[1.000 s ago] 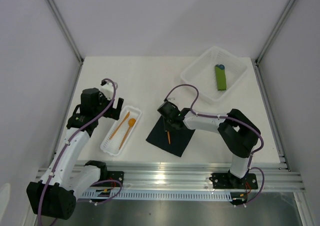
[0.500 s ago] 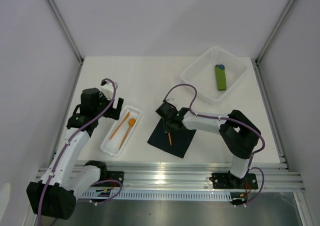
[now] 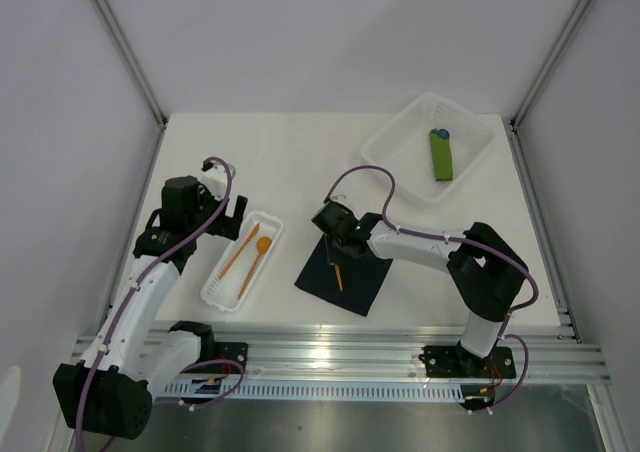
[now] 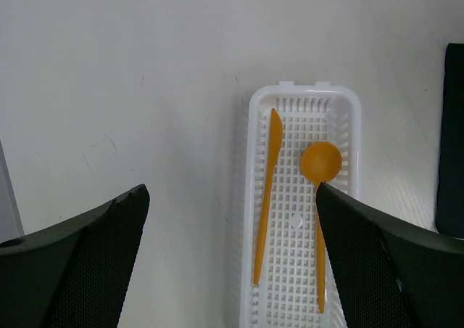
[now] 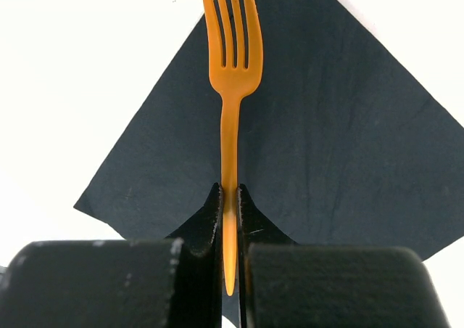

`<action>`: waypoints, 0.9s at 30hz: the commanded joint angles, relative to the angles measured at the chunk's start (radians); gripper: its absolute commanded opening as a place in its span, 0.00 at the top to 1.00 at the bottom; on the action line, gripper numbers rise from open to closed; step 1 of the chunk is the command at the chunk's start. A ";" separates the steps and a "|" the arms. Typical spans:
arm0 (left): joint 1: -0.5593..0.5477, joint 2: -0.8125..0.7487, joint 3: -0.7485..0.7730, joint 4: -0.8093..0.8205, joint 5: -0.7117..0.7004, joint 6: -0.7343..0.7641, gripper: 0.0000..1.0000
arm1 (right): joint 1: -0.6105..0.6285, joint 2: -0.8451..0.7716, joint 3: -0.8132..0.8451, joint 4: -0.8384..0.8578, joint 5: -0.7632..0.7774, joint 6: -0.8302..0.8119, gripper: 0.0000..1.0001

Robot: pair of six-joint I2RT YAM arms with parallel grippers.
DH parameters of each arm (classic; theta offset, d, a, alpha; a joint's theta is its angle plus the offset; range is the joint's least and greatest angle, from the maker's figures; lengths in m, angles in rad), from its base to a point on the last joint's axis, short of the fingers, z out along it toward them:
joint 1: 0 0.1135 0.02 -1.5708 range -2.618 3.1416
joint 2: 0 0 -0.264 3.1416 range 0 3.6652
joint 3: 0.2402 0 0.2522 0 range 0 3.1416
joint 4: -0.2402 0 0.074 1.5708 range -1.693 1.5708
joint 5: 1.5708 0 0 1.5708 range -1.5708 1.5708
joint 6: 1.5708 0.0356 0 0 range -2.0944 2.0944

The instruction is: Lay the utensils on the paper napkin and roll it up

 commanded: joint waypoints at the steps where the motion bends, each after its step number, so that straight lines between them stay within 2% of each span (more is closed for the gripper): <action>1: 0.014 -0.004 0.012 0.009 0.022 0.012 0.00 | -0.008 -0.012 0.004 0.012 -0.011 -0.009 1.00; 21: 0.014 -0.001 0.015 0.008 0.026 0.015 0.01 | -0.035 0.051 -0.048 0.065 -0.035 -0.005 1.00; 27: 0.014 0.002 0.014 0.006 0.027 0.015 0.01 | -0.035 0.063 -0.048 0.070 -0.040 -0.014 0.94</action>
